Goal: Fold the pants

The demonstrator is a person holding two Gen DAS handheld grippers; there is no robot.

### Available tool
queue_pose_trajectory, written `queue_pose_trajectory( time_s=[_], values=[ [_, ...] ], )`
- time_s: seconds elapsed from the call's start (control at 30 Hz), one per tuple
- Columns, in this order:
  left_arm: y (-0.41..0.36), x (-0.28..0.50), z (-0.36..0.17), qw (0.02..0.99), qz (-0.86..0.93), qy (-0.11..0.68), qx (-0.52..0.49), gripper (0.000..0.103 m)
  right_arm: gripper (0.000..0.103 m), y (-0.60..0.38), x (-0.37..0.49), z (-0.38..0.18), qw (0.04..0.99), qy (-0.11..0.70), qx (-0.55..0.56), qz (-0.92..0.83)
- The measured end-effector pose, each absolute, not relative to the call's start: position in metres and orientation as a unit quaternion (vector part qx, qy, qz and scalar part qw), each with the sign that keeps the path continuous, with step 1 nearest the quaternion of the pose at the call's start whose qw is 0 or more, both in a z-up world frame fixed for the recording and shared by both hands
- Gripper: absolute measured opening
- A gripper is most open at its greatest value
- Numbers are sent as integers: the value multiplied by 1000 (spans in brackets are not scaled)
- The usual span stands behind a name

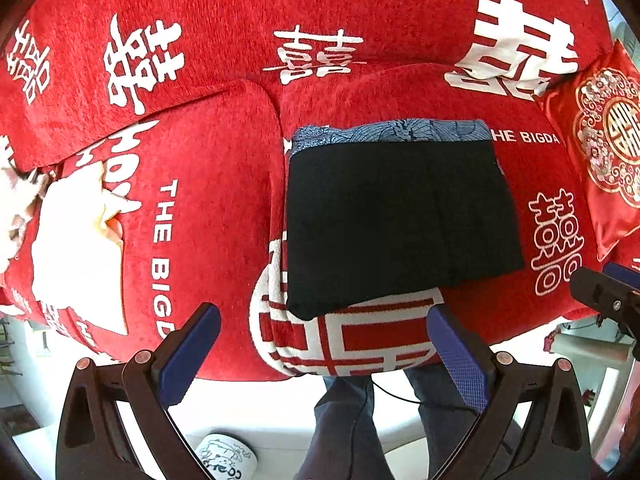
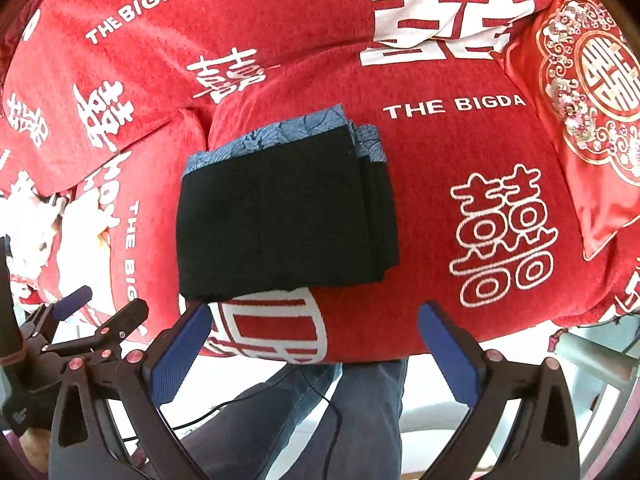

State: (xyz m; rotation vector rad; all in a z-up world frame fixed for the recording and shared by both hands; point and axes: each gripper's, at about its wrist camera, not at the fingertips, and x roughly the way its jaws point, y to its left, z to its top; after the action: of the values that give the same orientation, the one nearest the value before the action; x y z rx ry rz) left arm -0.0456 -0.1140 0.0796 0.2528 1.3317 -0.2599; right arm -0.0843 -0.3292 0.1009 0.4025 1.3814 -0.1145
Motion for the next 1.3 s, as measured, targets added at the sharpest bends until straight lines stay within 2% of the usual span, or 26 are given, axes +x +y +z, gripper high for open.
queue_pose_trajectory(
  time_s=[0.27, 1.3],
  values=[
    [-109, -47, 101, 786, -108, 595, 129, 103, 103, -322, -88, 116, 746, 641, 163, -79],
    [-105, -47, 120, 793, -112, 586, 122, 103, 103, -307, -78, 134, 759, 633, 126, -82]
  ],
)
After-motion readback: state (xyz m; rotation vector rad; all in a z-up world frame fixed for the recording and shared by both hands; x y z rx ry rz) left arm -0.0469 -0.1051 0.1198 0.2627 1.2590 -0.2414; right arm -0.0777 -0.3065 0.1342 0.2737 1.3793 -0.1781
